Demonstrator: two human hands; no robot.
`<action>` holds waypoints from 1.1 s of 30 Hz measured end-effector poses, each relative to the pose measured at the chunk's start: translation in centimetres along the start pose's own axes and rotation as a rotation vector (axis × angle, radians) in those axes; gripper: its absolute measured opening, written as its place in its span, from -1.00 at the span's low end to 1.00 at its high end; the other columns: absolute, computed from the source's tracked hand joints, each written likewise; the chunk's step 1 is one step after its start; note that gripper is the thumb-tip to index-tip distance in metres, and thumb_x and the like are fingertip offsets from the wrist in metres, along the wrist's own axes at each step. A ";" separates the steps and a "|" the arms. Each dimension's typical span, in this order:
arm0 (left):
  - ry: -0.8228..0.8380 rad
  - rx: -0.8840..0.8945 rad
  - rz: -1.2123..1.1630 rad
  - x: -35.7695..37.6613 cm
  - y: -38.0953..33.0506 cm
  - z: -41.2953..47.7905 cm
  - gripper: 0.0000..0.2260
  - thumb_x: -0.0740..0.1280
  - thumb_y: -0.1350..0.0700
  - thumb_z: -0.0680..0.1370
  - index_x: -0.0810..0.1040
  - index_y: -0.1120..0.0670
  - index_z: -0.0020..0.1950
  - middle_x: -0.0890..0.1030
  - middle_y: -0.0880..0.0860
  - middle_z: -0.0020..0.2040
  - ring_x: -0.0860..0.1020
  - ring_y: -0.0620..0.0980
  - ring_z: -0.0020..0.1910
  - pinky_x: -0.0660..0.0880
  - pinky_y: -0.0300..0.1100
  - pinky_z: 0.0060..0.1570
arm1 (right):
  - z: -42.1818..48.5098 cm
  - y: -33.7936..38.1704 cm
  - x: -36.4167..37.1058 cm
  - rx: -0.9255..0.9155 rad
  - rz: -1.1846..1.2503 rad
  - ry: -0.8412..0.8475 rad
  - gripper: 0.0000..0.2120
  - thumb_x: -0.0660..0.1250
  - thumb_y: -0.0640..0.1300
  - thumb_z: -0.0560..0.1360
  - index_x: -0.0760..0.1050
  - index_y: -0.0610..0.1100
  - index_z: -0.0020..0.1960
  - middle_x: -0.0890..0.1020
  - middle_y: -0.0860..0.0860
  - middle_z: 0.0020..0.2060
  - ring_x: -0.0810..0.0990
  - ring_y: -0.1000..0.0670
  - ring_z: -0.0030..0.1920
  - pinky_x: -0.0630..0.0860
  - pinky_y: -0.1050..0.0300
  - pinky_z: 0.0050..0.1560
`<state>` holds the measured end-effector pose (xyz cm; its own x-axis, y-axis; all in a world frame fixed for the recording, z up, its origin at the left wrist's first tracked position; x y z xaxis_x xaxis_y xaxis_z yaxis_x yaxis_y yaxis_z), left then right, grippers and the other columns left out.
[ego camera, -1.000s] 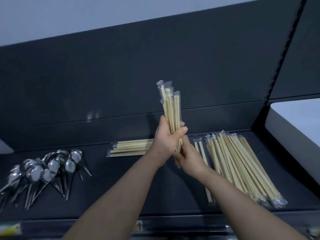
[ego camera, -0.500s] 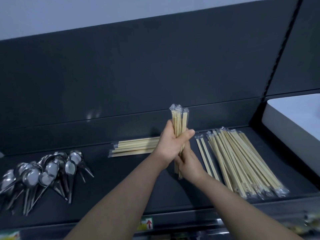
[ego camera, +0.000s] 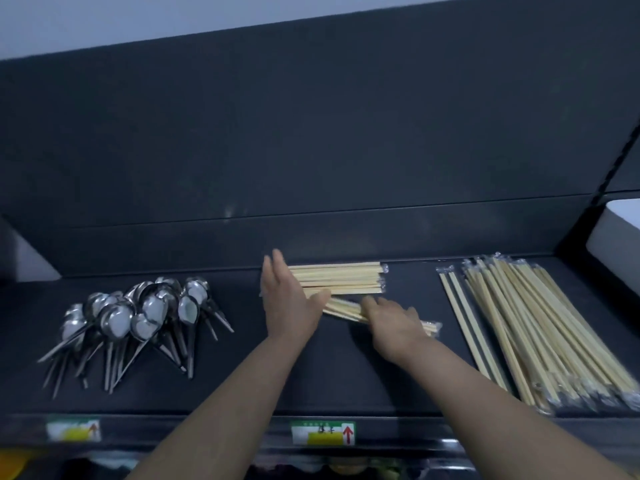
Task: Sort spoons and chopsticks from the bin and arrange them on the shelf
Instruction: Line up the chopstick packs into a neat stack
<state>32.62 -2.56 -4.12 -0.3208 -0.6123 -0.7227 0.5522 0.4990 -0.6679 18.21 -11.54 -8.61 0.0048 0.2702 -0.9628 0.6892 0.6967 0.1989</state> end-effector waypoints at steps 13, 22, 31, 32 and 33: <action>0.487 0.481 0.440 4.8 4.2 -2.7 -0.41 0.24 -0.17 0.58 0.18 -0.02 0.55 0.26 -0.07 0.52 0.20 -0.08 0.49 -0.07 0.03 0.52 | 0.0 1.2 2.2 -0.131 0.037 -0.090 -0.35 0.27 0.17 0.53 0.12 0.07 0.54 0.19 0.09 0.49 0.02 0.04 0.52 -0.19 -0.15 0.49; 0.375 0.442 0.463 5.3 4.8 -0.6 -0.57 0.14 0.01 0.66 0.21 -0.04 0.54 0.26 -0.06 0.53 0.12 -0.05 0.52 -0.06 0.05 0.52 | 2.0 1.2 2.4 0.018 0.038 -0.219 -0.61 0.06 -0.01 0.66 0.23 0.10 0.49 0.27 0.04 0.48 0.08 0.01 0.52 -0.18 -0.16 0.48; 0.291 0.178 0.468 5.3 7.5 2.1 -0.44 0.08 -0.12 0.65 -0.05 -0.04 0.58 -0.21 0.10 0.59 -0.23 0.22 0.54 -0.19 0.21 0.47 | 3.6 0.2 3.8 0.194 0.002 -0.157 -0.46 -0.02 -0.13 0.65 -0.11 0.17 0.55 -0.22 -0.08 0.55 -0.34 -0.25 0.50 -0.28 -0.31 0.44; 0.309 0.164 0.451 5.5 7.7 2.1 -0.43 0.08 -0.13 0.64 -0.05 -0.02 0.59 -0.22 0.10 0.58 -0.23 0.22 0.54 -0.17 0.19 0.49 | 3.9 0.2 3.8 0.201 0.025 -0.147 -0.43 -0.02 -0.16 0.63 -0.12 0.17 0.55 -0.23 -0.08 0.55 -0.33 -0.27 0.50 -0.26 -0.30 0.45; 0.311 0.158 0.440 5.6 7.8 2.3 -0.42 0.08 -0.13 0.64 -0.05 0.00 0.59 -0.23 0.11 0.58 -0.23 0.21 0.54 -0.16 0.16 0.51 | 4.2 0.1 3.7 0.205 0.042 -0.147 -0.41 -0.02 -0.19 0.62 -0.13 0.17 0.55 -0.22 -0.08 0.55 -0.32 -0.27 0.50 -0.25 -0.29 0.46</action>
<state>36.87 -3.49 -12.91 -0.2326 -0.1452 -0.9617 0.7861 0.5542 -0.2738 21.36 -13.22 -12.92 0.1319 0.1859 -0.9737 0.8183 0.5339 0.2128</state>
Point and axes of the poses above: each hand's wrist, its own z-axis towards the middle knuckle, its own x-axis out of the palm, y = z × x, the point moved 9 cm from there along z, towards the middle knuckle
